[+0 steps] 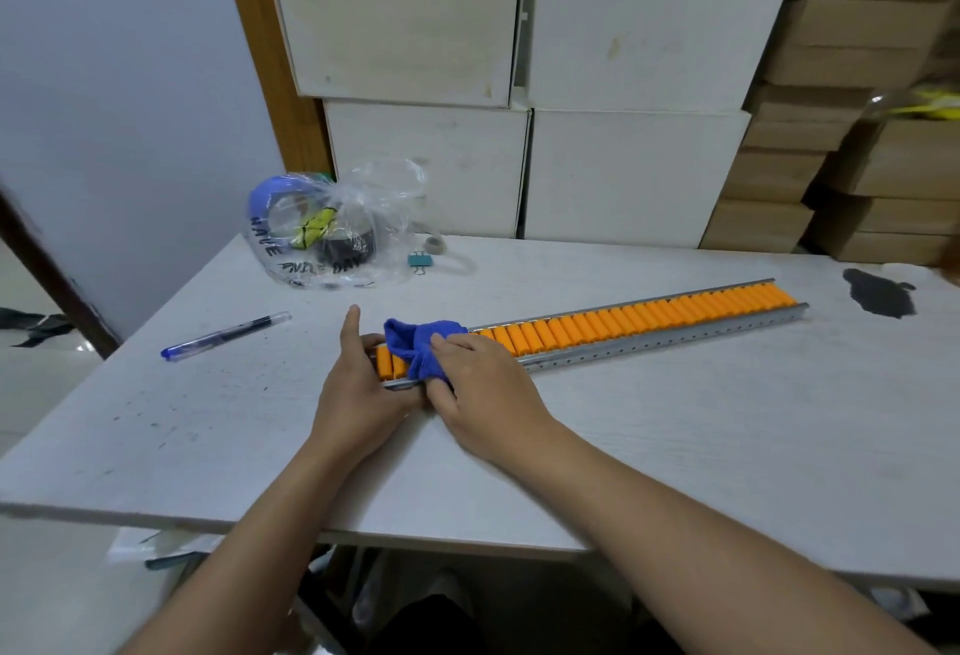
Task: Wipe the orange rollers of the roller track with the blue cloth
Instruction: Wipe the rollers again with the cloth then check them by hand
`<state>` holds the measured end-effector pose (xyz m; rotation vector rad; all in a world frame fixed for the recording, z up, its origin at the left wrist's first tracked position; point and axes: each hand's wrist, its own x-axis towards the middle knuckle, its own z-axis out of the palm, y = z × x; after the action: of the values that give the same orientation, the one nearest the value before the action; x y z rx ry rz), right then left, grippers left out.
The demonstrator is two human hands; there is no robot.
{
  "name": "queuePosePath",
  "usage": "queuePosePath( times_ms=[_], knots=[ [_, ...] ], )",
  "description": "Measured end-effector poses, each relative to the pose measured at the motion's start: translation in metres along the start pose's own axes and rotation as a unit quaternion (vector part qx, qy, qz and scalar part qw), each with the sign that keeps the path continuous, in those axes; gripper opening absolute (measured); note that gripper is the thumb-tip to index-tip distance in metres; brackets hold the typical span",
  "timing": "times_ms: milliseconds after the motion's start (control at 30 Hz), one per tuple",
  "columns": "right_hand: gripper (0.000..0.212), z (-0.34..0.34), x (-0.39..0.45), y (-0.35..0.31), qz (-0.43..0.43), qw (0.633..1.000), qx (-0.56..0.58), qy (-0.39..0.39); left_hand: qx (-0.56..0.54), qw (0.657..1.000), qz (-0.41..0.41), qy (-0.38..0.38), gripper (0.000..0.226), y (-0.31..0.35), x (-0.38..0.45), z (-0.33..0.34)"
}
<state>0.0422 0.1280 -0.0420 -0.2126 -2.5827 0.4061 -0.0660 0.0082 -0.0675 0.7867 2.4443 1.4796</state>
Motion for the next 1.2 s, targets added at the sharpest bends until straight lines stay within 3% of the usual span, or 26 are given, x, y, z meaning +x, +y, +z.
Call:
queuePosePath(
  times_ms=[433, 667, 1033, 1200],
  knots=[
    [0.033, -0.053, -0.031, 0.104, 0.088, 0.993, -0.07, 0.015, 0.054, 0.998, 0.019, 0.019, 0.111, 0.001, -0.005, -0.002],
    [0.021, -0.086, -0.051, 0.182, 0.164, 0.979, -0.106, 0.055, 0.055, 0.998, 0.015, 0.018, 0.114, 0.003, -0.004, -0.001],
    [0.036, -0.149, -0.057, 0.298, 0.391, 0.9, -0.169, 0.093, 0.063, 0.998, 0.016, 0.024, 0.11, 0.004, -0.004, 0.0],
    [0.042, -0.154, -0.056, 0.307, 0.451, 0.871, -0.176, 0.082, 0.061, 0.998, 0.019, 0.018, 0.11, 0.005, -0.004, -0.001]
  ],
)
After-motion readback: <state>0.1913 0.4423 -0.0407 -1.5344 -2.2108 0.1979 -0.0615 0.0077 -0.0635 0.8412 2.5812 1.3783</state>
